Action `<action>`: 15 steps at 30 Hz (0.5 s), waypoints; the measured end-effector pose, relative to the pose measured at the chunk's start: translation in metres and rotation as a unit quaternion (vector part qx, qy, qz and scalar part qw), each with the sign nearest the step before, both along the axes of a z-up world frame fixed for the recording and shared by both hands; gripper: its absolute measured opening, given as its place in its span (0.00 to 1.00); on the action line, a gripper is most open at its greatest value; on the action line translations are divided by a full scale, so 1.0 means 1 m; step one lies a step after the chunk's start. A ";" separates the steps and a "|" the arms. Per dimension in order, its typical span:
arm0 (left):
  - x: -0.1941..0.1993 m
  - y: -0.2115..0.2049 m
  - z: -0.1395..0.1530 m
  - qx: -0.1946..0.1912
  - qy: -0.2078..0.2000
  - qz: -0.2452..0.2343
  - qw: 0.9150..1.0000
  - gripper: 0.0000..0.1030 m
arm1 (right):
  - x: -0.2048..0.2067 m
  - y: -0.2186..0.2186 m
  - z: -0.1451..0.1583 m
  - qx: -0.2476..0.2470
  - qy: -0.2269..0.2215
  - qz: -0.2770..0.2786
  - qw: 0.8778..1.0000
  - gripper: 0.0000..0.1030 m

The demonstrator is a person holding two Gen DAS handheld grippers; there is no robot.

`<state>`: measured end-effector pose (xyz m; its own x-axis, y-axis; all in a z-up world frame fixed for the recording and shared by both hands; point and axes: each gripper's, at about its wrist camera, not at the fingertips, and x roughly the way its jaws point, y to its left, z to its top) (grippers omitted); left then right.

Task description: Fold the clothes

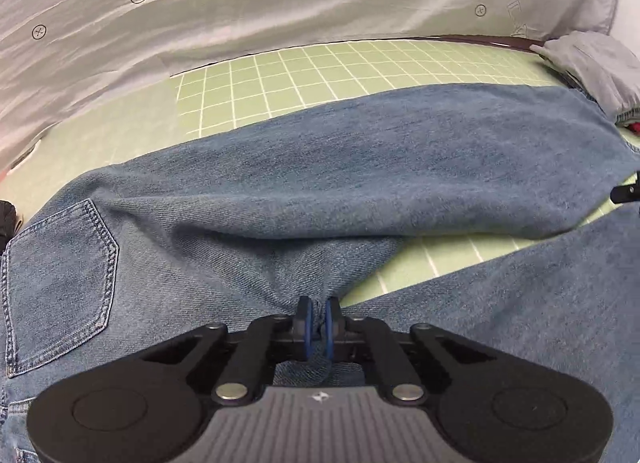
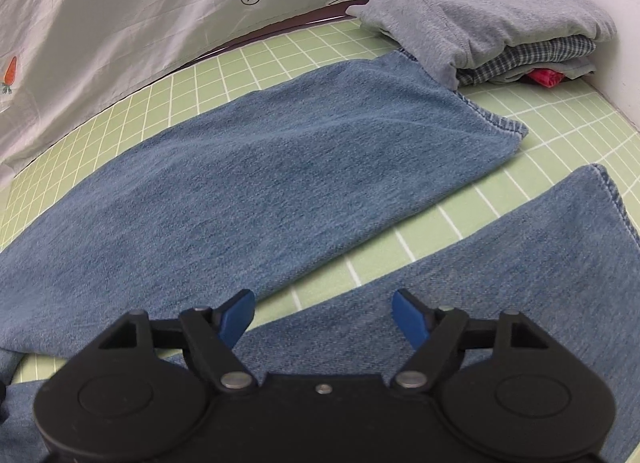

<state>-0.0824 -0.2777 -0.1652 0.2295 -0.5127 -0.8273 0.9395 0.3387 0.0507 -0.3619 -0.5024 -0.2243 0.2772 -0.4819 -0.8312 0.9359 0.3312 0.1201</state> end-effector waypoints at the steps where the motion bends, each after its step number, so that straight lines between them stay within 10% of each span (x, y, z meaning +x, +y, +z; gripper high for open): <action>1: -0.003 0.004 0.000 0.001 -0.001 -0.004 1.000 0.06 | 0.001 0.001 -0.001 0.002 0.000 0.002 1.000 0.75; 15: -0.016 0.031 0.011 0.037 0.022 -0.059 0.997 0.05 | 0.017 -0.006 0.000 -0.004 0.016 0.018 1.000 0.76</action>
<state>-0.0988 -0.2469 -0.1541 0.1336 -0.4715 -0.8717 0.9745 0.2224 0.0291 -0.3452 -0.5088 -0.2245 0.2687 -0.4782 -0.8361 0.9264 0.3659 0.0884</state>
